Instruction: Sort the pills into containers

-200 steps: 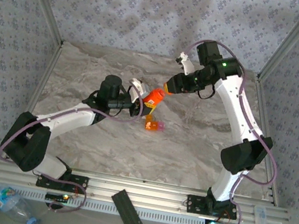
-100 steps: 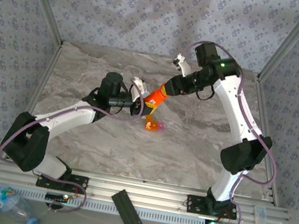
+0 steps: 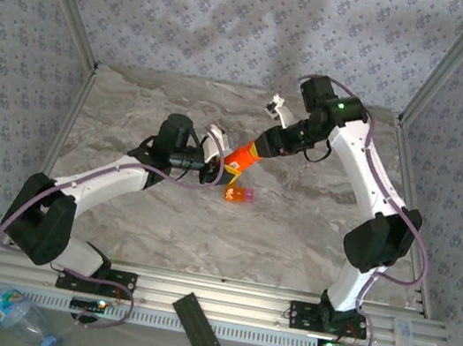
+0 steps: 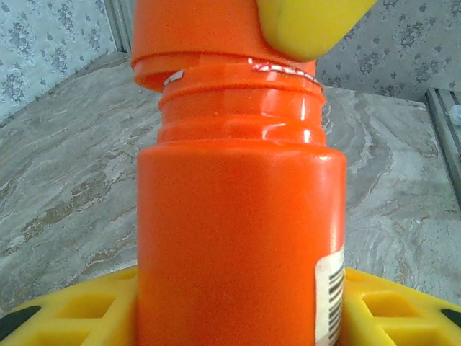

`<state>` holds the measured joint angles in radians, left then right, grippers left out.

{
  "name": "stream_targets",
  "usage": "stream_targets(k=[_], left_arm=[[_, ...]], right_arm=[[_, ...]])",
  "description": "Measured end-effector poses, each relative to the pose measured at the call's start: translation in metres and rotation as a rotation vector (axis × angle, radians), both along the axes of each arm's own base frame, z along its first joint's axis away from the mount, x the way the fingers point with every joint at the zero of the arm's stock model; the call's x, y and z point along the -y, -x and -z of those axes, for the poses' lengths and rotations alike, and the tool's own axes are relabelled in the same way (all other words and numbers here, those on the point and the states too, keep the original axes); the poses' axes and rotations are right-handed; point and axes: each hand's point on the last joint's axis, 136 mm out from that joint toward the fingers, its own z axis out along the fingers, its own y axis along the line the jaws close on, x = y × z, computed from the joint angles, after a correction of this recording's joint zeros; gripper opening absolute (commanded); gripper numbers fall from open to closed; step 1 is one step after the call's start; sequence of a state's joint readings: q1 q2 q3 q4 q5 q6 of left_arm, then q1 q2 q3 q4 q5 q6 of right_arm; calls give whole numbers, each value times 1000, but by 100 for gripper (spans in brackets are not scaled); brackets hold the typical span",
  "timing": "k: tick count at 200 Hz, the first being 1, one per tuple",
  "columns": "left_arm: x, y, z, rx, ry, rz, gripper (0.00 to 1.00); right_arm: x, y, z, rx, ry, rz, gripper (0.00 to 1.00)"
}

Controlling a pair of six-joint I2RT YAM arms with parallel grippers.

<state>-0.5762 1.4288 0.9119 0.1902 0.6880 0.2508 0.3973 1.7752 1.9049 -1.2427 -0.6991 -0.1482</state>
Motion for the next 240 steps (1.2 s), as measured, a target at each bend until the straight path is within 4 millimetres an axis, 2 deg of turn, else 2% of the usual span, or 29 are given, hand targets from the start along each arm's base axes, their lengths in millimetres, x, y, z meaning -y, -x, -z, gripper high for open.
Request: stream_targets(k=[32, 186, 240], left_arm=[[1, 0, -1, 4, -1, 4, 0], [3, 5, 1, 2, -29, 21, 0], [5, 4, -6, 27, -23, 30, 0]], right_arm=[[4, 3, 2, -10, -8, 6, 34], [0, 7, 0, 15, -33, -12, 31], [-4, 10, -11, 51, -77, -24, 30]])
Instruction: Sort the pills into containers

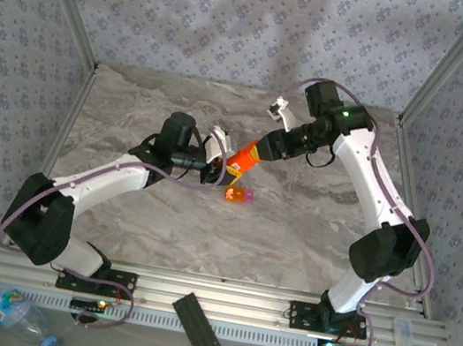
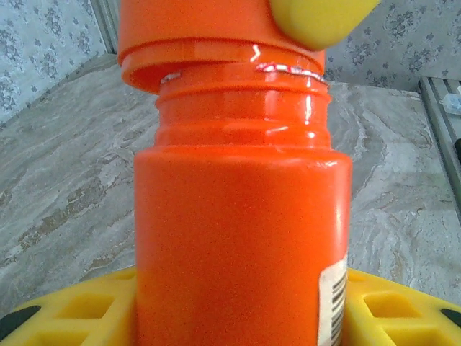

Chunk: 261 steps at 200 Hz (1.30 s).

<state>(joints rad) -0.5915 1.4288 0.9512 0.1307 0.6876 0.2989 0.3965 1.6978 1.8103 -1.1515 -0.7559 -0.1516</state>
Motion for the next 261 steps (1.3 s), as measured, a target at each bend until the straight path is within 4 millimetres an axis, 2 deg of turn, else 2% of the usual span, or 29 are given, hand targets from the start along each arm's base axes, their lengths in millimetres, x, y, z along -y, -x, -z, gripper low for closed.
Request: stream_targets(k=[42, 77, 110, 157, 261], left_arm=[[1, -3, 0, 20, -6, -16, 0], [0, -7, -1, 42, -14, -34, 0], [-1, -8, -5, 63, -9, -40, 0], [2, -6, -28, 122, 33, -34, 0], [9, 1, -30, 119, 17, -5, 0]], right_arm=[[-9, 17, -14, 3, -60, -55, 30], [-8, 20, -12, -1, -69, -66, 26], [1, 17, -11, -11, -79, -40, 28], [17, 7, -18, -4, -108, 25, 27], [6, 11, -22, 2, -139, -7, 27]])
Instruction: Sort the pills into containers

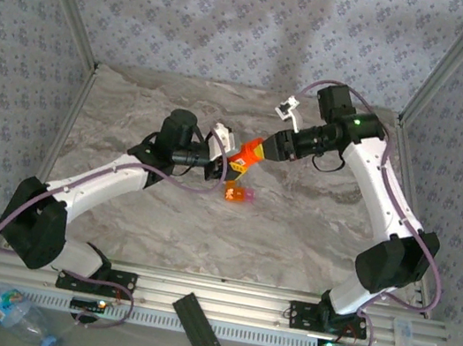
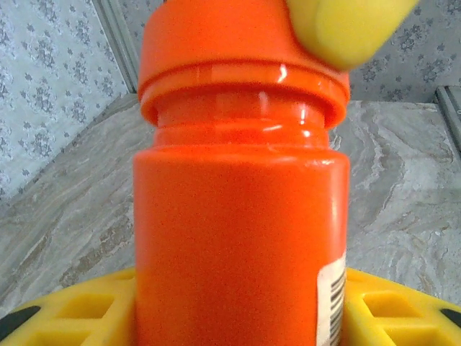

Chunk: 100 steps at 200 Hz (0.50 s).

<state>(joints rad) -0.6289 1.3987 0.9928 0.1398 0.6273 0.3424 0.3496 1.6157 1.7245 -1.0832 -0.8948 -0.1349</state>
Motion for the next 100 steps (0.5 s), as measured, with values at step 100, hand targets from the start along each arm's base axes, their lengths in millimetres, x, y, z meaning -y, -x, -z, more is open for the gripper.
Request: stream_targets(k=[100], left_arm=[[-3, 4, 14, -29, -98, 27, 0]], right_arm=[[0, 3, 18, -53, 51, -11, 27]])
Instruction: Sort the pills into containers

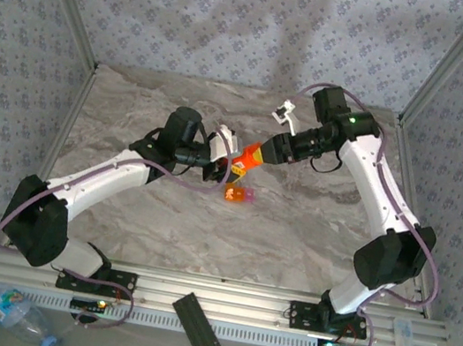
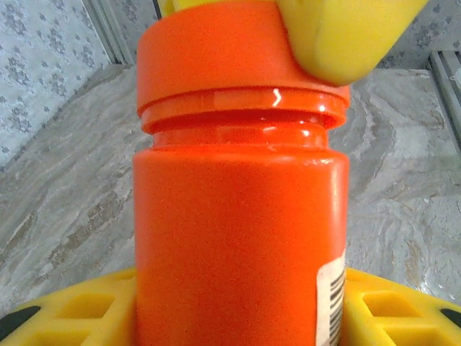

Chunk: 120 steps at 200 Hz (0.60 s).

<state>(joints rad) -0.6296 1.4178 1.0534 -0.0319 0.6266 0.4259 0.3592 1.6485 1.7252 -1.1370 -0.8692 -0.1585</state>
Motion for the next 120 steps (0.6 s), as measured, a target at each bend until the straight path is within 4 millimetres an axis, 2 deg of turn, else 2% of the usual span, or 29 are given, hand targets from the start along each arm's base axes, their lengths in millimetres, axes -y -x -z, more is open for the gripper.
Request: stream_targets(k=[56, 120], left_arm=[[-2, 0, 7, -11, -25, -5, 0], [-4, -12, 15, 14, -53, -83, 0]], right_arm=[[-3, 1, 8, -15, 25, -10, 26], [-8, -11, 14, -28, 62, 47, 28]])
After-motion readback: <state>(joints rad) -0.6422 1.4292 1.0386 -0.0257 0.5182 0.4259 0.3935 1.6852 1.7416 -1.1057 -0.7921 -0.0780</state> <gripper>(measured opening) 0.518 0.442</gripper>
